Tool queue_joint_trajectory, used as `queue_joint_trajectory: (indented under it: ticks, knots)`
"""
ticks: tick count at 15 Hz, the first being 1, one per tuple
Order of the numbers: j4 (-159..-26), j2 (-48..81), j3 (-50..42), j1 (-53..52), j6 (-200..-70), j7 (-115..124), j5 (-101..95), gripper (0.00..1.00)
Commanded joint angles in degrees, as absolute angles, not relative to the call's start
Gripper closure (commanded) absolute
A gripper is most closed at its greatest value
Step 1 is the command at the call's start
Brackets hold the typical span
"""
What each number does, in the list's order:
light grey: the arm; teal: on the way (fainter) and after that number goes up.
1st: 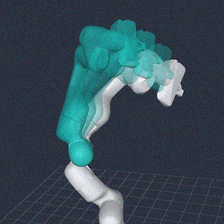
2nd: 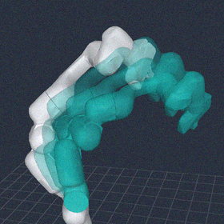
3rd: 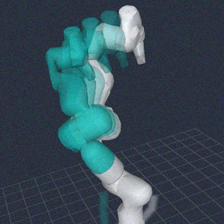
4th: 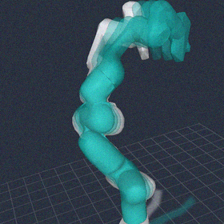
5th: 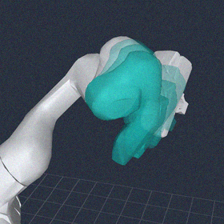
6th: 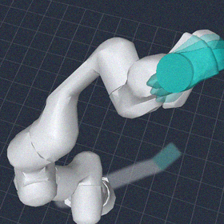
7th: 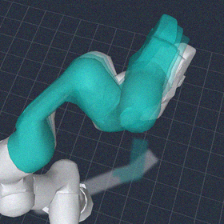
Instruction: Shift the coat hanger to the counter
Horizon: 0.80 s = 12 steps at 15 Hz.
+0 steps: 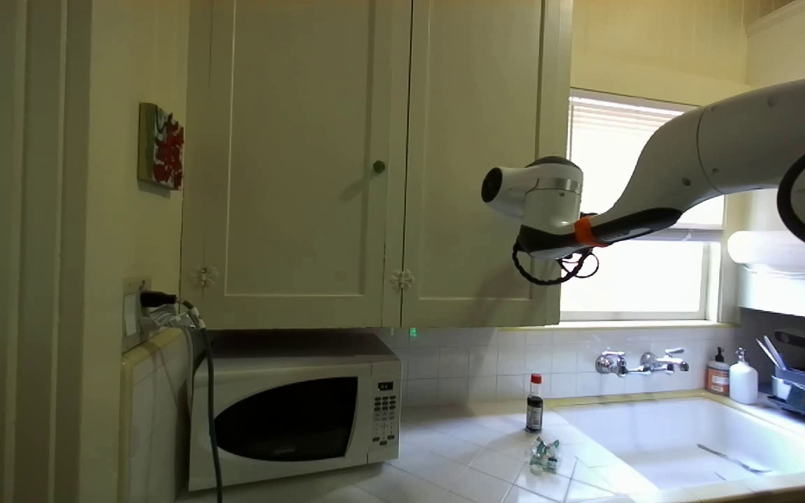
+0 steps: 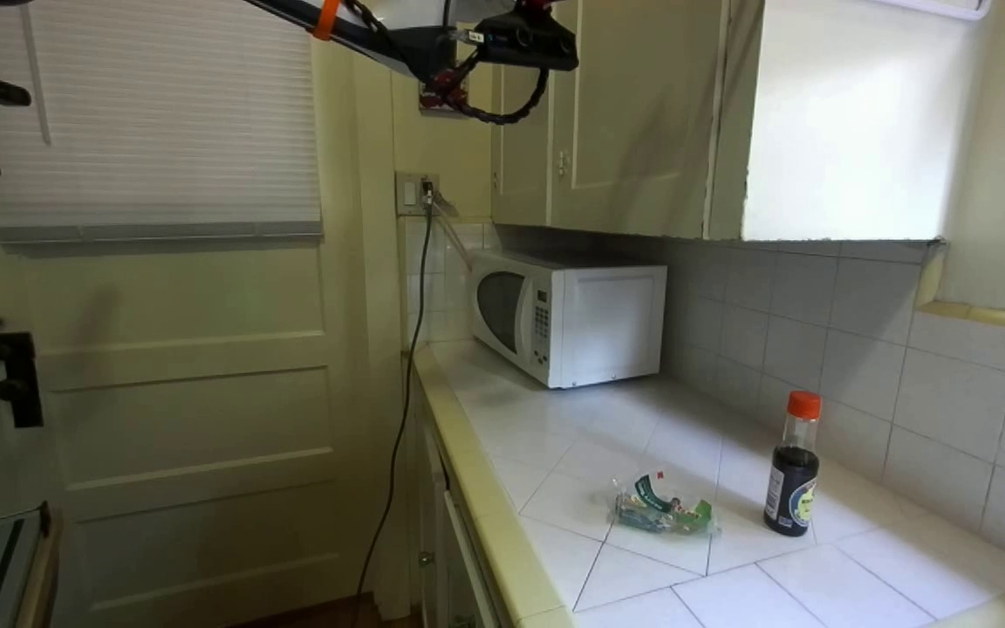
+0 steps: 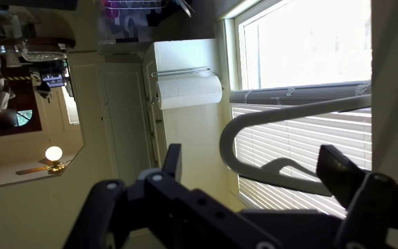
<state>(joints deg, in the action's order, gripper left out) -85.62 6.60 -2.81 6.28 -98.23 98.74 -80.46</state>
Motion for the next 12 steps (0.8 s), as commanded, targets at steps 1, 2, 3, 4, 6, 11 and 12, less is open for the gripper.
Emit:
queue_joint_trajectory:
  ticks: [1, 2, 3, 4, 6, 11, 12]
  knots:
    - [-84.2, 7.7, -4.3, 5.9, -97.2, 98.9, -80.7, 0.00]
    - [-84.3, 7.7, -4.6, 6.0, -97.1, 98.8, -80.5, 0.00]
    - [-84.3, 7.8, -4.8, 6.0, -97.1, 98.9, -80.3, 0.00]
    - [-84.2, 7.9, -5.0, 6.1, -97.1, 98.9, -80.2, 0.00]
    - [-83.9, 8.3, -5.3, 6.1, -97.3, 98.6, -80.1, 0.00]
    - [-84.1, 8.7, -5.5, 6.1, -97.1, 98.2, -80.0, 0.00]
    - [-84.2, 8.7, -5.6, 6.1, -97.1, 98.2, -80.0, 0.00]
